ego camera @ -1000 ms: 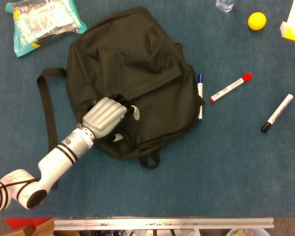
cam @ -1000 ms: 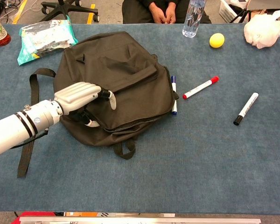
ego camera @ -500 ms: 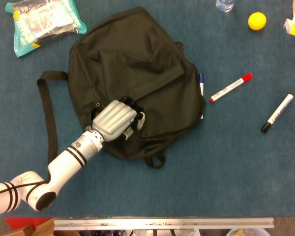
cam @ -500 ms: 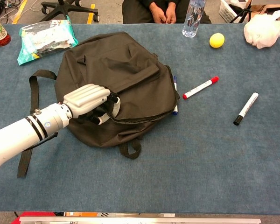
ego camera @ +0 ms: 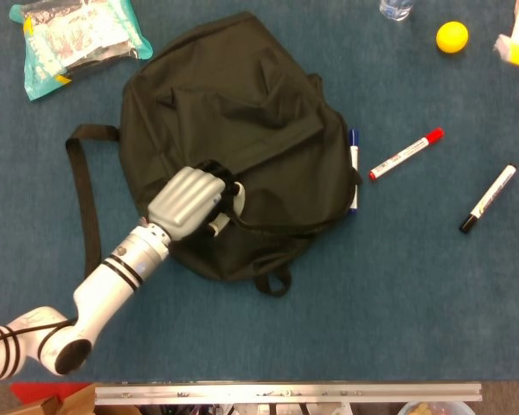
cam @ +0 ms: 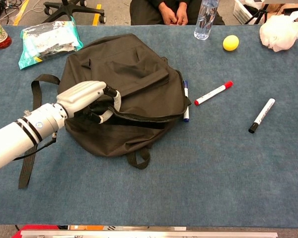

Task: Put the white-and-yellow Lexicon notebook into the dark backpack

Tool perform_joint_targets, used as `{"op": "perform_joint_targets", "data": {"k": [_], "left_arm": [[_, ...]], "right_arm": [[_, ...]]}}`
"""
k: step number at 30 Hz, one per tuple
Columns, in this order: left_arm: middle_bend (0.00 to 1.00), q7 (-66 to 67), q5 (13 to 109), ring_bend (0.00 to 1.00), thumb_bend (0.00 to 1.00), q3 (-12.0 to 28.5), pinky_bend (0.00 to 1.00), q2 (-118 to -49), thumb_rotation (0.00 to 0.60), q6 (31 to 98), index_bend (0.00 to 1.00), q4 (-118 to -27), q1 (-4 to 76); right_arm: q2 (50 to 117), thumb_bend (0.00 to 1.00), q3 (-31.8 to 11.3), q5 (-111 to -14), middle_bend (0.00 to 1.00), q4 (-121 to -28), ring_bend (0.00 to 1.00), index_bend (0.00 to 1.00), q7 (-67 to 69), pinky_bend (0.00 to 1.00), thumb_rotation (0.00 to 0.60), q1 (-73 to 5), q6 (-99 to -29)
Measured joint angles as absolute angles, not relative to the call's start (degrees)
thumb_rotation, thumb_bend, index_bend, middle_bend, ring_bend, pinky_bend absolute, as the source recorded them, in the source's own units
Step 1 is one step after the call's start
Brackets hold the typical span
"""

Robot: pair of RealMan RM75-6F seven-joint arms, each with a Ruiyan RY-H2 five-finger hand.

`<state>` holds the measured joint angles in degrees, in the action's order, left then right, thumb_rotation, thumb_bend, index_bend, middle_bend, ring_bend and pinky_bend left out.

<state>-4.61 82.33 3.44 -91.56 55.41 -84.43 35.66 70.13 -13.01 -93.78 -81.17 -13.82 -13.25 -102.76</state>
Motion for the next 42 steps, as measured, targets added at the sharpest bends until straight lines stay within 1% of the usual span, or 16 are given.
{"op": "perform_joint_targets", "data": {"k": [4, 12, 21, 27, 31, 36, 42], "left_arm": [[0.48, -9.60, 80.96, 0.35, 0.49, 4.66, 0.26, -88.32, 0.600, 56.50, 0.80, -88.47, 34.66], [0.49, -20.14, 78.10, 0.36, 0.49, 7.30, 0.27, -79.31, 0.600, 57.83, 0.80, -96.48, 32.60], [0.49, -28.60, 73.87, 0.36, 0.49, 9.95, 0.27, -72.23, 0.600, 54.56, 0.80, -101.80, 32.06], [0.49, -30.53, 72.74, 0.36, 0.49, 10.91, 0.27, -69.56, 0.600, 52.10, 0.80, -104.12, 32.72], [0.49, -29.56, 71.96, 0.36, 0.49, 11.35, 0.27, -69.35, 0.600, 51.86, 0.80, -104.22, 33.15], [0.49, -28.68, 70.12, 0.36, 0.49, 12.01, 0.27, -69.49, 0.600, 51.42, 0.80, -103.74, 33.72], [0.49, -28.52, 69.85, 0.36, 0.49, 12.05, 0.27, -69.12, 0.600, 51.47, 0.80, -104.07, 33.50]], "right_arm": [[69.50, 0.29, -11.50, -96.29, 0.75, -83.04, 0.66, 0.77, -12.56, 0.77, 0.600, -13.17, -102.48], [68.90, 0.27, -7.22, -104.56, 0.75, -87.68, 0.67, 0.77, -9.99, 0.77, 0.600, -13.49, -101.86], [70.35, 0.27, -3.54, -113.02, 0.76, -91.34, 0.68, 0.78, -8.66, 0.78, 0.600, -15.04, -99.71], [74.42, 0.27, -2.88, -115.91, 0.77, -91.44, 0.68, 0.78, -8.42, 0.79, 0.600, -17.88, -95.87], [77.09, 0.27, -2.61, -116.99, 0.77, -91.27, 0.69, 0.78, -7.60, 0.79, 0.600, -19.77, -93.73], [77.72, 0.27, -1.66, -118.31, 0.77, -91.58, 0.69, 0.78, -7.90, 0.79, 0.600, -20.18, -93.00], [78.97, 0.27, -1.76, -118.18, 0.77, -90.66, 0.69, 0.78, -8.03, 0.79, 0.600, -21.55, -90.77]]}}
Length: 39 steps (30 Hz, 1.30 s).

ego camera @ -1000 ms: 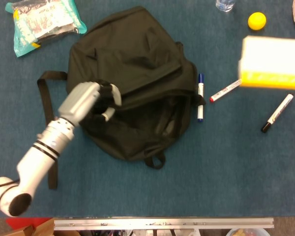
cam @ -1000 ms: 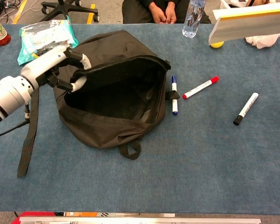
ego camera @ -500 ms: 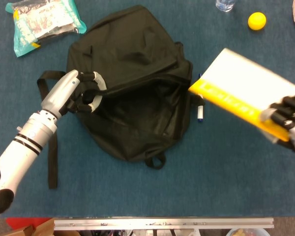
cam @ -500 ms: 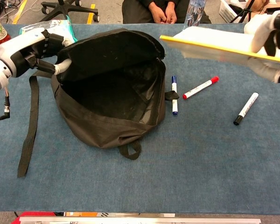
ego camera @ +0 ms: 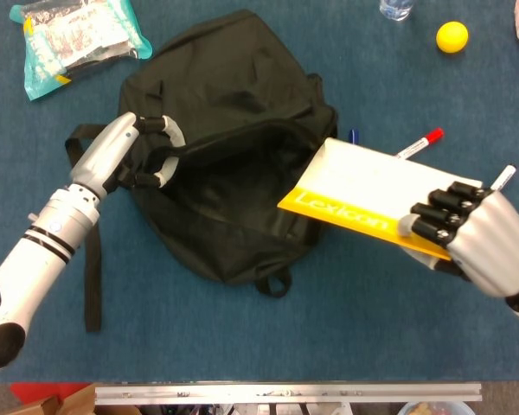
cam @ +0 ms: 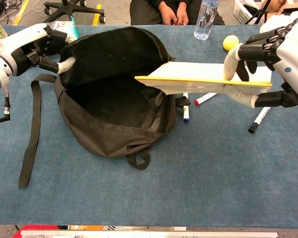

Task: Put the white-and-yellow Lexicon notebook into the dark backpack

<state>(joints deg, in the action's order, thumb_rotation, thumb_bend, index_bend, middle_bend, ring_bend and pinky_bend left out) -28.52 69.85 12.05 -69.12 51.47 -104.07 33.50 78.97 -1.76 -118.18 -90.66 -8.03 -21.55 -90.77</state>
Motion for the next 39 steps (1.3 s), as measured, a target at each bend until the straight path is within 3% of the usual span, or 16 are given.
{"op": "perform_joint_targets", "data": {"k": [24, 39], "left_arm": [[0.49, -27.82, 70.02, 0.36, 0.49, 12.79, 0.27, -66.16, 0.600, 52.20, 0.80, -106.46, 32.97], [0.49, -28.80, 69.83, 0.36, 0.49, 13.20, 0.27, -64.57, 0.600, 51.74, 0.80, -107.44, 32.88]], "right_arm": [[90.44, 0.27, -5.08, -116.01, 0.78, -77.99, 0.69, 0.79, -11.93, 0.79, 0.600, -33.25, -78.27], [100.39, 0.27, -5.93, -114.06, 0.78, -67.63, 0.69, 0.79, -17.02, 0.79, 0.600, -38.90, -75.16]]}}
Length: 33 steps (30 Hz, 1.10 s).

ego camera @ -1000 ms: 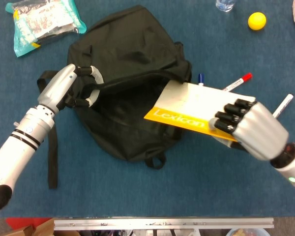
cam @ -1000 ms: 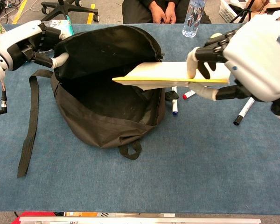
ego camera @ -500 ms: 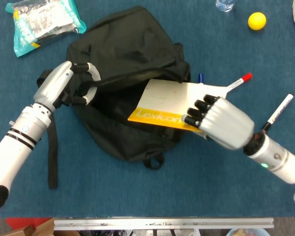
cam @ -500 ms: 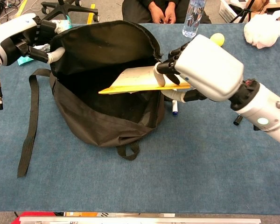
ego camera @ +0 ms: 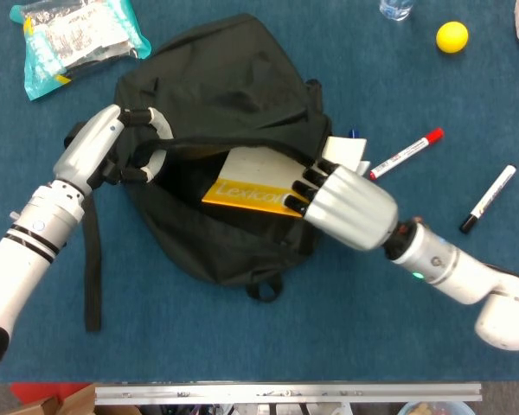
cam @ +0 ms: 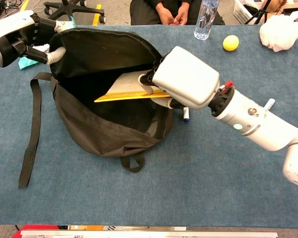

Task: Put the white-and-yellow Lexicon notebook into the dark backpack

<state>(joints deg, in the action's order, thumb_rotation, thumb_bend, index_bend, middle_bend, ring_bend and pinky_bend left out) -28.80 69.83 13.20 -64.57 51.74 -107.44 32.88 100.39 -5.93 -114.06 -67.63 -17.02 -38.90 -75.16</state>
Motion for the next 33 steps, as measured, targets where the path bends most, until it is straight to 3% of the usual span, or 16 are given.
{"op": "perform_joint_targets", "data": {"k": [21, 33], "left_arm": [[0.49, -27.15, 68.54, 0.36, 0.49, 13.81, 0.27, -62.96, 0.600, 51.40, 0.80, -111.25, 33.42], [0.49, -28.32, 68.71, 0.36, 0.49, 13.17, 0.27, -61.72, 0.600, 50.47, 0.80, -111.82, 32.95]], "right_arm": [[108.39, 0.27, -4.74, -110.41, 0.78, -59.57, 0.69, 0.79, -18.90, 0.79, 0.600, -43.90, -72.56], [111.00, 0.27, -6.65, -107.62, 0.79, -54.89, 0.70, 0.79, -21.31, 0.79, 0.600, -44.55, -76.00]]}}
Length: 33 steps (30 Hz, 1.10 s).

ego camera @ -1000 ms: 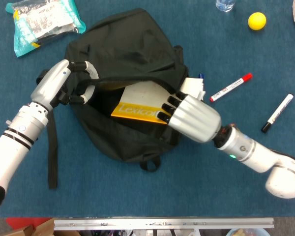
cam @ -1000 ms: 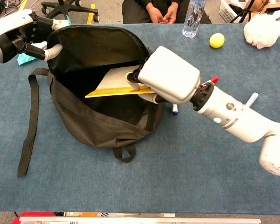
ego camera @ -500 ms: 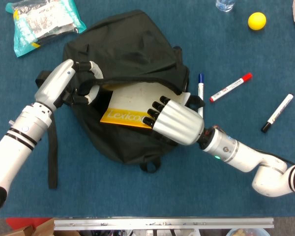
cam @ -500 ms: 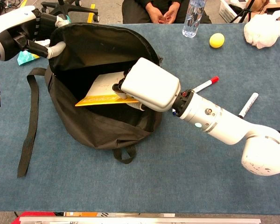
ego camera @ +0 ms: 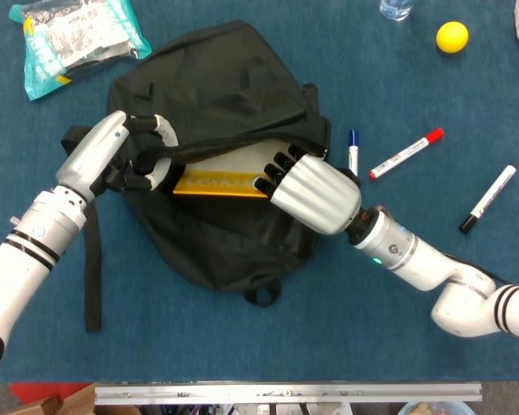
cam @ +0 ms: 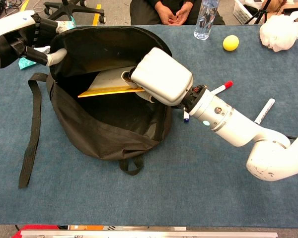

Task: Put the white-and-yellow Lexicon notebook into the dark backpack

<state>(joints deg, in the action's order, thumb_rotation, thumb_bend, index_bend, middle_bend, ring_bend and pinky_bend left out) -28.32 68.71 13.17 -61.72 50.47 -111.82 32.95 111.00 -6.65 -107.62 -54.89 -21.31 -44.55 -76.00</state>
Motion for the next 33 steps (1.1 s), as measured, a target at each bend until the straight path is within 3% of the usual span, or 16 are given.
{"op": "perform_joint_targets", "data": {"k": [23, 25, 29, 33], "left_arm": [[0.49, -29.69, 68.46, 0.36, 0.49, 13.18, 0.27, -59.77, 0.600, 49.25, 0.80, -113.70, 32.88], [0.49, -29.78, 68.40, 0.36, 0.49, 13.13, 0.27, -59.64, 0.600, 49.26, 0.80, -113.62, 32.78], [0.49, -30.01, 68.47, 0.36, 0.49, 12.95, 0.27, -59.49, 0.600, 49.20, 0.79, -113.39, 32.59], [0.49, -30.40, 68.79, 0.36, 0.49, 12.91, 0.27, -59.19, 0.600, 49.20, 0.79, -113.32, 32.42]], "right_arm": [[119.58, 0.24, -6.82, -103.42, 0.77, -46.41, 0.67, 0.79, -23.61, 0.78, 0.600, -48.17, -74.26], [119.54, 0.23, -6.89, -102.61, 0.70, -46.51, 0.61, 0.72, -23.81, 0.73, 0.600, -48.03, -73.75], [119.14, 0.21, -7.16, -100.44, 0.49, -48.32, 0.40, 0.42, -25.33, 0.55, 0.600, -47.44, -71.64], [118.05, 0.18, -7.80, -97.58, 0.33, -52.84, 0.26, 0.17, -29.13, 0.43, 0.600, -46.64, -68.88]]}}
